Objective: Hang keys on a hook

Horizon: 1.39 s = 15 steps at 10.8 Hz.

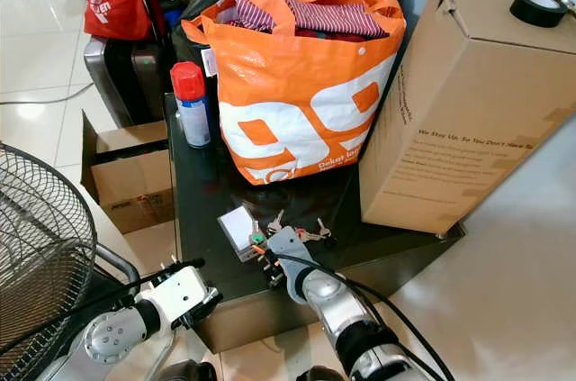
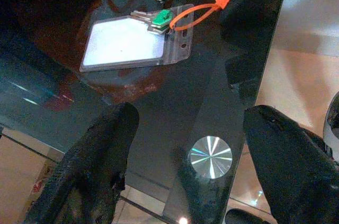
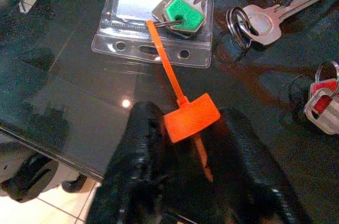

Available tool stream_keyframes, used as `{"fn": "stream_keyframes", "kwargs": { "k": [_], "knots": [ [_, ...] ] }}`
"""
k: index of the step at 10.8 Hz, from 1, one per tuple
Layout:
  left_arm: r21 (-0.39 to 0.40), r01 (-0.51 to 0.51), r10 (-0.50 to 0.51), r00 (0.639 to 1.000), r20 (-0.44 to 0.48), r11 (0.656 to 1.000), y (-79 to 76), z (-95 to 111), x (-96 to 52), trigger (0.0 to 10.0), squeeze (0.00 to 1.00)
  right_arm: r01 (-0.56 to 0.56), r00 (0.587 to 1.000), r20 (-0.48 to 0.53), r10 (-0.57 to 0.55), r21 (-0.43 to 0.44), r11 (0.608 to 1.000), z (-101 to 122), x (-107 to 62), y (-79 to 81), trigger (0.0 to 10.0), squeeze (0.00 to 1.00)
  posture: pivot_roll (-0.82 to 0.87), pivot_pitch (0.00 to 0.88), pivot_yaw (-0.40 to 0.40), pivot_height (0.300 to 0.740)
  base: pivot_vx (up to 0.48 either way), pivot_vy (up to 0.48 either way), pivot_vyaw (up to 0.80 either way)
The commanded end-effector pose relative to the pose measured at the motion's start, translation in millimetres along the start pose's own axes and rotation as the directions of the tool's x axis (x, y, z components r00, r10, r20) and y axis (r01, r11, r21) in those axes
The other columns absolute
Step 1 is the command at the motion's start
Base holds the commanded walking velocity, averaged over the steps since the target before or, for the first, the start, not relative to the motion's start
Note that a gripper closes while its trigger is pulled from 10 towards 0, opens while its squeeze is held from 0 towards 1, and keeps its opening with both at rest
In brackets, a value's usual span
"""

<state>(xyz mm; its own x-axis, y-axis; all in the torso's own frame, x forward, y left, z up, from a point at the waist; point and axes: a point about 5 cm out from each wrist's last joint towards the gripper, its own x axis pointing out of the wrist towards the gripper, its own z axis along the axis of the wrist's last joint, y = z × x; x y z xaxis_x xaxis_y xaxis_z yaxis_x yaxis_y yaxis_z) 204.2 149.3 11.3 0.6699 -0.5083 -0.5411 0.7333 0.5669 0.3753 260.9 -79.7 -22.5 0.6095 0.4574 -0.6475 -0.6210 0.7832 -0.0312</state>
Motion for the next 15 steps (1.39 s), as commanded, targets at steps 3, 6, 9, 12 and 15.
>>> {"fn": "stream_keyframes", "kwargs": {
  "k": [3, 6, 9, 12, 15],
  "knots": [
    [-0.002, 0.018, -0.018, 1.000, -0.001, 1.000, -3.2, -2, 0.9, 10.0, 0.00, 0.017, 1.000, -0.014, -0.017, 0.017, 1.000, -4, -0.6, -4.0, 0.0, 0.00, -0.03, 0.087, -0.027, 0.740, 0.000, 0.000, 0.00],
    [0.000, 0.017, -0.017, 1.000, 0.006, 1.000, -2.7, -2, 2.1, 10.0, 0.00, 0.030, 1.000, -0.004, -0.030, 0.044, 0.999, -3, -0.9, -8.2, 0.0, 0.00, -0.03, 0.089, -0.022, 0.740, 0.000, 0.000, 0.00],
    [0.006, 0.018, -0.018, 1.000, 0.010, 1.000, -1.8, -2, 3.5, 10.0, 0.00, 0.026, 1.000, 0.004, -0.026, 0.060, 0.998, -6, -4.1, -13.7, 0.0, 0.00, -0.04, 0.090, -0.020, 0.740, 0.000, 0.000, 0.00],
    [0.005, -0.006, 0.006, 1.000, 0.029, 1.000, -1.2, -2, 4.8, 10.0, 0.00, -0.066, 0.979, 0.197, 0.046, 0.094, 0.993, 8, -26.1, -29.9, 0.0, 0.00, -0.04, 0.070, -0.021, 0.740, 0.000, 0.000, 0.00],
    [-0.015, -0.036, 0.037, 0.998, 0.054, 0.999, 1.6, -4, 7.0, 10.0, 0.00, -0.125, 0.915, 0.399, 0.066, 0.124, 0.984, 22, -70.2, -38.3, 0.0, 0.00, -0.06, 0.019, 0.001, 0.740, 0.000, 0.000, 0.00]
  ]
}}
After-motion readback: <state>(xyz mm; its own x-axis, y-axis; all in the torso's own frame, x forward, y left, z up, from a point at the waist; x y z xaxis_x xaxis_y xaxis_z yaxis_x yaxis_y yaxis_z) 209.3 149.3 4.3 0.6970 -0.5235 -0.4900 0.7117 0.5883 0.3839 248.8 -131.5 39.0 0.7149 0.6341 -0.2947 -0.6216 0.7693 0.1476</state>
